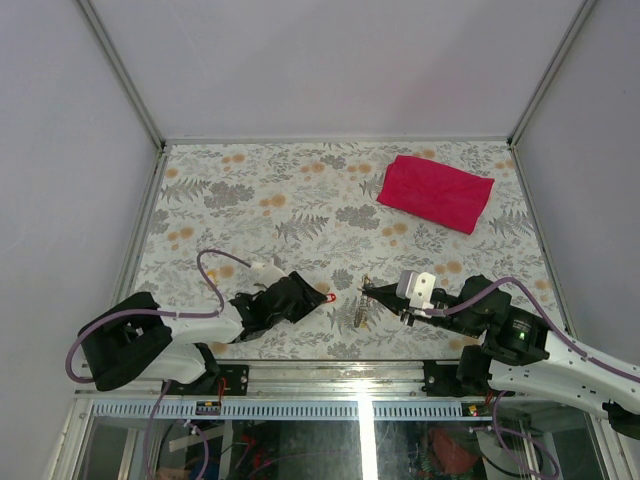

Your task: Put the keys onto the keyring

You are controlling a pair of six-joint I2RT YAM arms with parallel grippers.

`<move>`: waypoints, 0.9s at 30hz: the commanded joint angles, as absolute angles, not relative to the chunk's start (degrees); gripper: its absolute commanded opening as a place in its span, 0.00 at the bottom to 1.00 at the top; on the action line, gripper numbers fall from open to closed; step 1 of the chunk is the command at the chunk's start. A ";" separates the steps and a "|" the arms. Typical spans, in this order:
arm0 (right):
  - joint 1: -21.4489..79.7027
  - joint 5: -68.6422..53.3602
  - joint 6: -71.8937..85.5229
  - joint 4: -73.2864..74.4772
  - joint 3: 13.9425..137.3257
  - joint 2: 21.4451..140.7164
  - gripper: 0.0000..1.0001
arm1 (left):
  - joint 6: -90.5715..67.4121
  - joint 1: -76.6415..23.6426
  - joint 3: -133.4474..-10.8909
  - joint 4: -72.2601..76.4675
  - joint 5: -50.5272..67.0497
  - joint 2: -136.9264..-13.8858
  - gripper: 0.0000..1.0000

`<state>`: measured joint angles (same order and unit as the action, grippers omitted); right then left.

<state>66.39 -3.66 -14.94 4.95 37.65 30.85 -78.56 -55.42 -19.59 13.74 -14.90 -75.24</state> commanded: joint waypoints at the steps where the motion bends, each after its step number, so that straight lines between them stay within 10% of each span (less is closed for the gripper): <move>1: 66.72 -2.99 -14.02 2.79 38.50 30.14 0.00 | -77.23 -54.57 -17.95 12.57 -17.71 -76.61 0.47; 27: 66.76 -2.68 -13.46 3.54 37.81 29.24 0.00 | -72.06 -47.94 -18.27 5.31 -16.96 -71.46 0.46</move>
